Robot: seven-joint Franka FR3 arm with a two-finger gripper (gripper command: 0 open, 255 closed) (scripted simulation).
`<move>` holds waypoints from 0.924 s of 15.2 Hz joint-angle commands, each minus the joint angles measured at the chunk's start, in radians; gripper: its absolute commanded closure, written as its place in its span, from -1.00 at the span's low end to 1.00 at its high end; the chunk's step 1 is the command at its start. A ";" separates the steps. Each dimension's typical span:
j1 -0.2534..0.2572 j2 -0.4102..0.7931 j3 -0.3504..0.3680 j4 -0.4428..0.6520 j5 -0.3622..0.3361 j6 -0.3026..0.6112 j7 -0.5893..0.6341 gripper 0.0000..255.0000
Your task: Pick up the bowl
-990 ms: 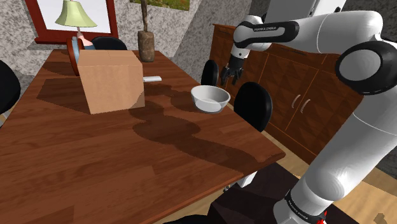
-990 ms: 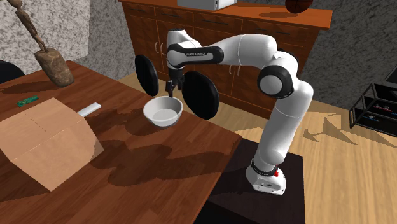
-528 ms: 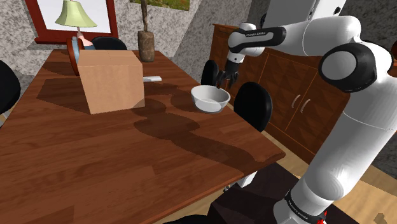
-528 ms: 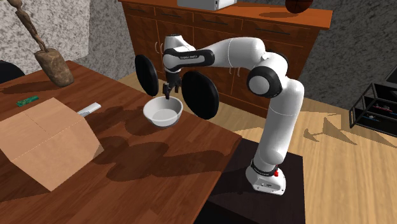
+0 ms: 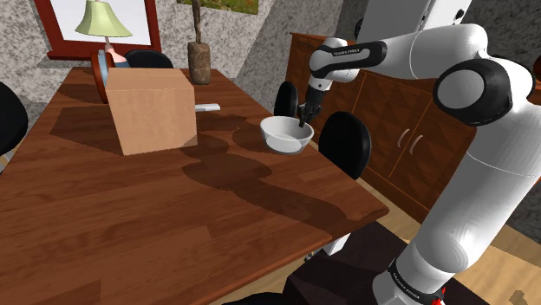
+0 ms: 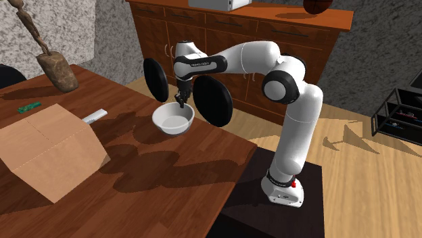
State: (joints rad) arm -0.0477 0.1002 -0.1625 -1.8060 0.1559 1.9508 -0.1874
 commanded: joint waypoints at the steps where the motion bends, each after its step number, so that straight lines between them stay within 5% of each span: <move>1: 0.000 0.000 0.000 -0.001 0.000 0.001 0.000 1.00; 14: -0.002 -0.007 -0.002 0.099 -0.007 -0.106 0.014 1.00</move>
State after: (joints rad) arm -0.0490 0.0937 -0.1637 -1.7190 0.1499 1.8570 -0.1750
